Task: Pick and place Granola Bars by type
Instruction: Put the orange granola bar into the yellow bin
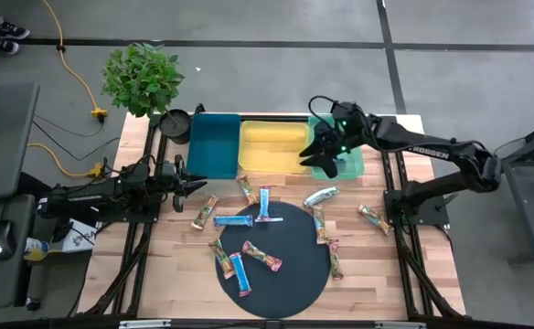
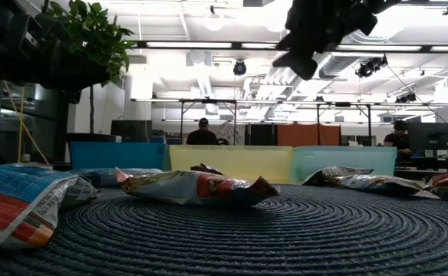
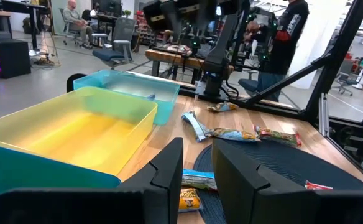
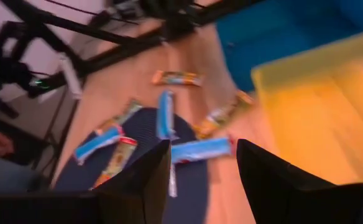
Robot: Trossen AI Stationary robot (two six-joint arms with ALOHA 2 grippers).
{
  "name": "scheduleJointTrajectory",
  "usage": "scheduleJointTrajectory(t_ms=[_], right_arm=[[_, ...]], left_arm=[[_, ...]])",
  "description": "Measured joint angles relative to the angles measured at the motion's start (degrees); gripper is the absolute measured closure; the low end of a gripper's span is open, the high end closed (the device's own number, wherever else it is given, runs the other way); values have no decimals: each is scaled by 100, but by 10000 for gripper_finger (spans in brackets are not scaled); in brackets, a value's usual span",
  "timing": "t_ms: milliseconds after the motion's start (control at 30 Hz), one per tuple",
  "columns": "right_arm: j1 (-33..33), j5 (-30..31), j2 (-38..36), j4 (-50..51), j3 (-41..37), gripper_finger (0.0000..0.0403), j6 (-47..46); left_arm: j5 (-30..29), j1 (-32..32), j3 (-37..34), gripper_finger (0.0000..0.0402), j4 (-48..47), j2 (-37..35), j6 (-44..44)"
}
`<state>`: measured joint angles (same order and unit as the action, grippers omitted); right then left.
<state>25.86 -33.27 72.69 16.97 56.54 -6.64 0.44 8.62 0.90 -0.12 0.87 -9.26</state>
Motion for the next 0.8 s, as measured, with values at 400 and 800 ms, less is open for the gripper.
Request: scheduleJointTrajectory(t_ms=[400,800], right_arm=[[-1303,457,0,-582,-1,236,-100],[-2468,858,0,94,1,242,-1170]], left_arm=[[-2,-1,-1,319,0,0,-2],[-1,-2,0,319,0,2,-2]])
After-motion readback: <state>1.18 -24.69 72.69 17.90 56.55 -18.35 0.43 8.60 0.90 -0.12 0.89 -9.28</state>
